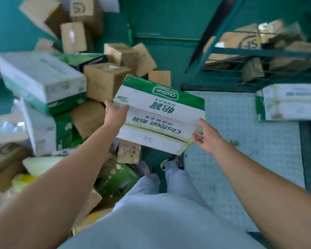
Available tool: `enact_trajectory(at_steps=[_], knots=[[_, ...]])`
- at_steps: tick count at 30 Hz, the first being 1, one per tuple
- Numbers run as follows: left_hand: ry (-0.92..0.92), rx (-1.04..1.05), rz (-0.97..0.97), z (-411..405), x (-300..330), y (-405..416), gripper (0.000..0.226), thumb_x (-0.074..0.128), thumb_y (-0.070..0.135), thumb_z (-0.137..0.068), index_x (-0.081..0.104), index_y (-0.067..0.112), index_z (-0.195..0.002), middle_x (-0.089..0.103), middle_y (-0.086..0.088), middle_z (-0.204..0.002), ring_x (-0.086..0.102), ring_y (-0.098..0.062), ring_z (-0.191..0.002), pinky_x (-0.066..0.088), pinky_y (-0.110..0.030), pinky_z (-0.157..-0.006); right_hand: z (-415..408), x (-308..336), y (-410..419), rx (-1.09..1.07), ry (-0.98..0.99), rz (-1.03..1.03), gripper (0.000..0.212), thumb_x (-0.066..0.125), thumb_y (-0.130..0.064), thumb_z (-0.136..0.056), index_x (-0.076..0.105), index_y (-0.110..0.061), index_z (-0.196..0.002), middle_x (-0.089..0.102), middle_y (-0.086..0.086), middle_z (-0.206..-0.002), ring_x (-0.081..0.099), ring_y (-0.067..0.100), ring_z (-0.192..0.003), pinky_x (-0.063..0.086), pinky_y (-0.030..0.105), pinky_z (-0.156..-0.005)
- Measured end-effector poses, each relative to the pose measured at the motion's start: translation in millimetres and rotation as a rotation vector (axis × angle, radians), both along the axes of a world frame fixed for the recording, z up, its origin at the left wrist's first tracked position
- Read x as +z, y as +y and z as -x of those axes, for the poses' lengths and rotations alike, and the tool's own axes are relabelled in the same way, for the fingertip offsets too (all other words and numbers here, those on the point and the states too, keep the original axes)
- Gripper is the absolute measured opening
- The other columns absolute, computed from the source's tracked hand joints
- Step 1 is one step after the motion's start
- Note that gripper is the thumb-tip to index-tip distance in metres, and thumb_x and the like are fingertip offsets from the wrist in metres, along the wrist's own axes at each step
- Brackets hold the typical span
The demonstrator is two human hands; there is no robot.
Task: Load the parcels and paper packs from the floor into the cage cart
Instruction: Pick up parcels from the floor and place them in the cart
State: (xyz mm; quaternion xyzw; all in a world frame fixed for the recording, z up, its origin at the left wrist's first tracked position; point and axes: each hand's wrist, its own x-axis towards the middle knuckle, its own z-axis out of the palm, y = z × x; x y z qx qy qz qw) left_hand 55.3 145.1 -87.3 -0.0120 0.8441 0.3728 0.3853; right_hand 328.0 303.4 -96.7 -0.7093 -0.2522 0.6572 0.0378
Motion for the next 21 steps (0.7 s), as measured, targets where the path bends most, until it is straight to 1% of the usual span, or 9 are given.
enact_trajectory(at_steps=[3,6,7,10,12,13,15,19,21], knots=[[-0.024,-0.165,0.009,-39.8,-1.4,70.4,0.05,0.064,0.036,-0.092,0.031,0.03,-0.129,0.055,-0.005,-0.126,0.062,-0.03,-0.106,0.057,-0.055,-0.091,-64.4,2.3,35.3,-0.179,0.006,-0.005,0.051,0.067,-0.049,-0.096,0.054,-0.019,-0.135,0.055,0.004,-0.106,0.063,0.015,-0.081,0.057,0.027,-0.082],[-0.023,-0.312,0.03,-82.5,-6.5,135.9,0.058,0.064,0.039,-0.091,0.03,0.032,-0.137,0.055,-0.004,-0.128,0.063,-0.03,-0.107,0.057,-0.056,-0.092,-123.9,0.8,64.5,-0.323,-0.022,-0.019,0.055,0.069,-0.05,-0.095,0.051,-0.019,-0.137,0.053,0.003,-0.099,0.063,0.015,-0.08,0.056,0.028,-0.084],[-0.016,-0.372,0.043,-102.8,-10.1,161.2,0.061,0.064,0.04,-0.091,0.029,0.03,-0.141,0.054,-0.005,-0.131,0.062,-0.031,-0.109,0.056,-0.056,-0.093,-147.2,2.0,75.6,-0.372,-0.033,-0.023,0.057,0.069,-0.051,-0.094,0.051,-0.019,-0.138,0.054,0.002,-0.099,0.063,0.015,-0.079,0.057,0.027,-0.082],[-0.024,-0.502,0.06,-156.9,-19.1,218.4,0.061,0.065,0.039,-0.094,0.029,0.027,-0.142,0.05,-0.007,-0.138,0.059,-0.033,-0.113,0.053,-0.057,-0.098,-204.5,2.5,97.9,-0.477,-0.059,-0.06,0.059,0.069,-0.053,-0.093,0.051,-0.021,-0.14,0.055,-0.001,-0.107,0.062,0.014,-0.076,0.056,0.024,-0.067],[-0.039,-0.583,0.074,-186.9,-23.4,245.7,0.062,0.065,0.039,-0.093,0.028,0.026,-0.142,0.048,-0.007,-0.141,0.059,-0.033,-0.112,0.053,-0.056,-0.098,-235.7,3.8,107.4,-0.52,-0.072,-0.091,0.052,0.067,-0.053,-0.095,0.052,-0.022,-0.134,0.054,0.001,-0.124,0.061,0.014,-0.077,0.055,0.022,-0.066],[-0.045,-0.62,0.087,-199.8,-23.9,255.6,0.067,0.065,0.04,-0.092,0.026,0.025,-0.145,0.047,-0.007,-0.142,0.059,-0.034,-0.113,0.053,-0.056,-0.098,-248.6,4.0,110.7,-0.537,-0.078,-0.105,0.047,0.065,-0.053,-0.096,0.051,-0.023,-0.128,0.053,0.002,-0.128,0.061,0.014,-0.078,0.054,0.023,-0.068],[-0.037,-0.687,0.094,-223.8,-27.2,274.6,0.073,0.066,0.042,-0.09,0.024,0.023,-0.147,0.046,-0.007,-0.143,0.059,-0.034,-0.113,0.053,-0.056,-0.098,-272.9,5.7,114.7,-0.572,-0.082,-0.121,0.041,0.064,-0.053,-0.097,0.049,-0.024,-0.122,0.055,0.002,-0.127,0.061,0.015,-0.081,0.055,0.023,-0.071],[0.019,-0.793,0.131,-267.0,-32.6,311.0,0.06,0.068,0.039,-0.09,0.032,0.021,-0.134,0.052,-0.006,-0.132,0.059,-0.03,-0.107,0.055,-0.052,-0.097,-316.0,-0.4,117.4,-0.645,-0.098,-0.162,0.048,0.063,-0.053,-0.096,0.054,-0.02,-0.129,0.057,-0.001,-0.125,0.065,0.018,-0.088,0.057,0.026,-0.07],[-0.007,-0.841,0.131,-286.2,-38.4,326.3,0.056,0.067,0.037,-0.092,0.031,0.02,-0.131,0.054,-0.005,-0.128,0.058,-0.027,-0.105,0.054,-0.051,-0.098,-334.3,-6.6,119.1,-0.671,-0.122,-0.193,0.052,0.064,-0.055,-0.095,0.055,-0.019,-0.132,0.058,-0.003,-0.119,0.067,0.019,-0.09,0.058,0.027,-0.071]])
